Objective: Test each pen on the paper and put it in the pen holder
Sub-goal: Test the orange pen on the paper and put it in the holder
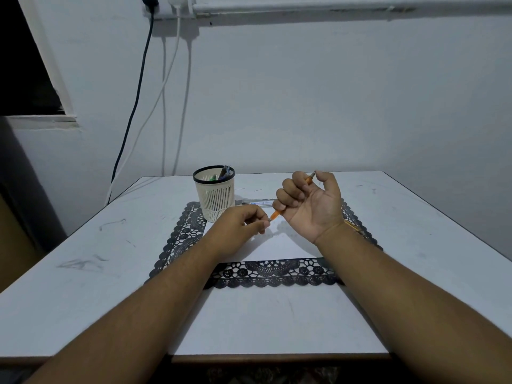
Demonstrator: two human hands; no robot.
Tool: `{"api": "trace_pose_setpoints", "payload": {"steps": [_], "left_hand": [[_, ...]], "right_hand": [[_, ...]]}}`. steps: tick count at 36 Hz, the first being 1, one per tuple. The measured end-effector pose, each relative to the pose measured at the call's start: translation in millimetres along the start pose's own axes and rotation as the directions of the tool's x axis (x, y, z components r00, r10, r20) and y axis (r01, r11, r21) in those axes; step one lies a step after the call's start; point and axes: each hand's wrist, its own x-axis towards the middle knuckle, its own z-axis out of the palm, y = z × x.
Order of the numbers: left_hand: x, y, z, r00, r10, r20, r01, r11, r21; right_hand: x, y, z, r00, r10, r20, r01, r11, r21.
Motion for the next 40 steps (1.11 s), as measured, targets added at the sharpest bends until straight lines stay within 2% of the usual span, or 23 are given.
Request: {"api": "trace_pose_setpoints", "payload": {"steps": [18,40], "left_hand": [[-0.7,0.1,-1.0,1.000,-0.005,0.007,0.005,1.000,-0.021],[-0.4,2.4,-3.0,1.000,0.004,0.007,-0.004,1.000,0.003]], "right_hand": [[0.0,-1.2,1.7,0.999,0.009,0.039,-0.008,0.999,-0.043],[1.9,-1.6,-2.9,1.000,0.004,0.027,-0.004,1.000,0.014]]}}
